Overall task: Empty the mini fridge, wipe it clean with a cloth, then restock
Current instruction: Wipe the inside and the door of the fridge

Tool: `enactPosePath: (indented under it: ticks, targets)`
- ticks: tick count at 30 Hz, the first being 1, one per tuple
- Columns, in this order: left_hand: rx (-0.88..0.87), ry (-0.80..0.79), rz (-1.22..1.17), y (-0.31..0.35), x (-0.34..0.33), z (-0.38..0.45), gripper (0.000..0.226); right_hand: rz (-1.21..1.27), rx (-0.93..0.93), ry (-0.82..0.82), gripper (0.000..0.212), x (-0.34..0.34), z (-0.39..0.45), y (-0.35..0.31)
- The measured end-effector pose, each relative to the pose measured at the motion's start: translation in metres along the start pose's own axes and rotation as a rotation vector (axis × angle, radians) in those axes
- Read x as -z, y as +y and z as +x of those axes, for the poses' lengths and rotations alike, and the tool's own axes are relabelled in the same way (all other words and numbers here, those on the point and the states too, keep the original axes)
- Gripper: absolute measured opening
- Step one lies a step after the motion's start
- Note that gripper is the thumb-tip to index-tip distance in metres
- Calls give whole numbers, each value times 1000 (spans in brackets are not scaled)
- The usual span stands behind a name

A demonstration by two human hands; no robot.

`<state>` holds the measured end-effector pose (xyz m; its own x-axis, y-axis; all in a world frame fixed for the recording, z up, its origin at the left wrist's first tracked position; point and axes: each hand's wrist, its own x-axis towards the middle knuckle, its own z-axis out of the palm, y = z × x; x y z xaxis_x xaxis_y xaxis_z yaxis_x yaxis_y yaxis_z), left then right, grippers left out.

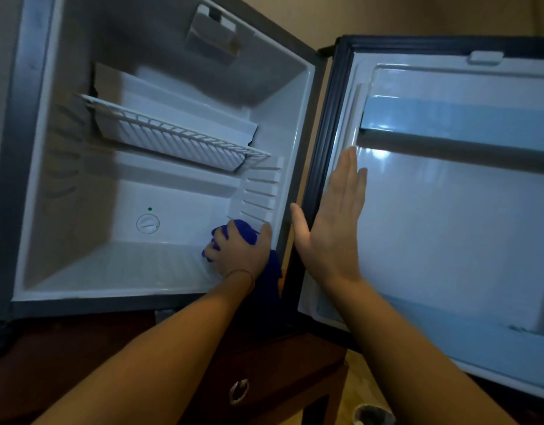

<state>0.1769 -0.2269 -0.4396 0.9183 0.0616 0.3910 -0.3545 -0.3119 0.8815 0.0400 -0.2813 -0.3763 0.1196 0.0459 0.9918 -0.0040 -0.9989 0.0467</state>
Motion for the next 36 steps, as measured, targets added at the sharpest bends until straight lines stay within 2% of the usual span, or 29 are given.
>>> enactPosePath:
  ticks: [5, 10, 13, 17, 20, 22, 25, 27, 32, 36]
  targets:
    - [-74, 70, -33, -4, -9, 1, 70, 309, -216, -51, 95, -3, -4, 1]
    - [-161, 180, -176, 0, -2, 3, 34, 335, -241, -108, 96, -4, -5, 4]
    - [-261, 254, -296, 10, 4, 19, 26, 356, -238, -109, 97, -2, -6, 4]
    - [-363, 328, -417, 35, 12, 40, 25, 352, -224, -86, 98, -1, -5, 4]
    - [-441, 333, -380, 59, 13, 45, 21, 341, -219, -67, 97, -3, -5, 5]
    - [-412, 317, -341, 63, 6, 45, 24, 347, -221, -69, 97, -3, -6, 6]
    - [-340, 319, -237, 57, -3, 46, 46, 354, -217, -61, 94, -1, -6, 6]
    - [-331, 313, -172, 52, -6, 49, 52, 367, -217, -64, 93, -2, -6, 5]
    - [-375, 174, -245, 33, -9, 65, 52, 358, -208, -55, 92, -3, -7, 6]
    - [-342, 154, -230, 16, -10, 74, 53, 341, -215, -69, 92, -1, -7, 4]
